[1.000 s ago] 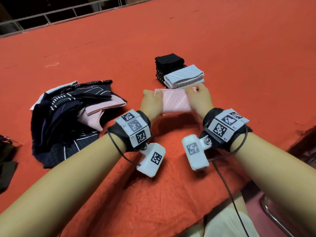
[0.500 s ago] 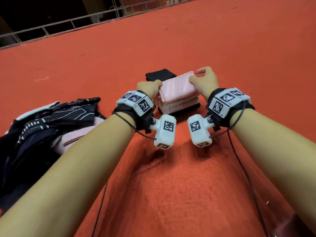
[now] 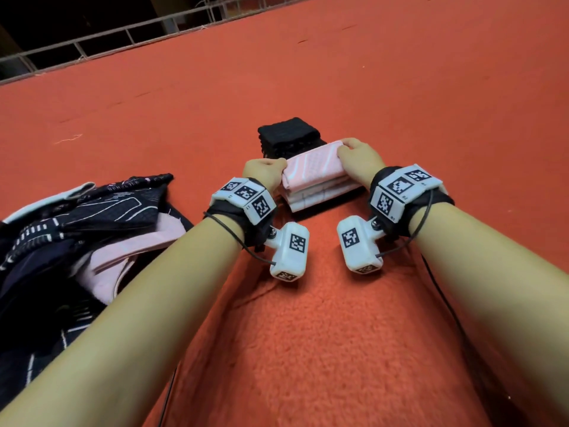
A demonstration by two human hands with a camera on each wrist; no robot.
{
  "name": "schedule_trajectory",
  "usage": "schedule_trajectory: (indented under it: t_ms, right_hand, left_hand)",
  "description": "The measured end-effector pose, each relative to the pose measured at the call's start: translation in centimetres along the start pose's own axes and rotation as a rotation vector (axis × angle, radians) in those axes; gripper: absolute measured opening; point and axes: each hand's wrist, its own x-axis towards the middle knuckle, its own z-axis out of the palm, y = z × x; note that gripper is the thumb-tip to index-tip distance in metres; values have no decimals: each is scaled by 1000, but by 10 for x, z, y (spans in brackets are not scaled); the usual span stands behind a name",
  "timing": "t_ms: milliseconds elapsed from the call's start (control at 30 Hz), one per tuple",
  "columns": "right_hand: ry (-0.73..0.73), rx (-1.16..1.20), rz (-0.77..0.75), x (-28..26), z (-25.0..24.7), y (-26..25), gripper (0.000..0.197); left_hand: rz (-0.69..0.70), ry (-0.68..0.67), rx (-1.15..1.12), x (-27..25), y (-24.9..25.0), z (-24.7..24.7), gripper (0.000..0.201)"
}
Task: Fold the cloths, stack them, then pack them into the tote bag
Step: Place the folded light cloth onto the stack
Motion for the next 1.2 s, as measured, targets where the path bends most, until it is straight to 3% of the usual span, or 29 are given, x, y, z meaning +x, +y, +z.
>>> schedule_trajectory:
  t_ms: [167, 467, 633, 767, 900, 1033, 1200]
  right_hand:
    - [-55, -21, 19, 4, 1, 0, 41]
    - [12, -35, 7, 3, -8, -12, 37]
    - [160, -150, 23, -8, -18, -21, 41]
    - [201, -165, -56, -30, -23, -29, 35]
    - [128, -177, -162, -63, -15, -46, 30]
    - [41, -239, -250, -94, 9, -71, 29]
    - [-161, -259, -355, -123, 57, -103, 25]
  left_hand:
    - [91, 35, 117, 0, -8, 4, 32]
    - [-2, -50, 26, -9, 5, -5, 52]
    - [36, -7, 24, -25, 27, -19, 35]
    - [93, -79, 103, -44, 35, -41, 27]
    - [249, -143, 290, -74, 42, -81, 10]
    - [309, -154, 506, -94, 37, -134, 16]
    - [373, -72, 856, -104, 19, -201, 21]
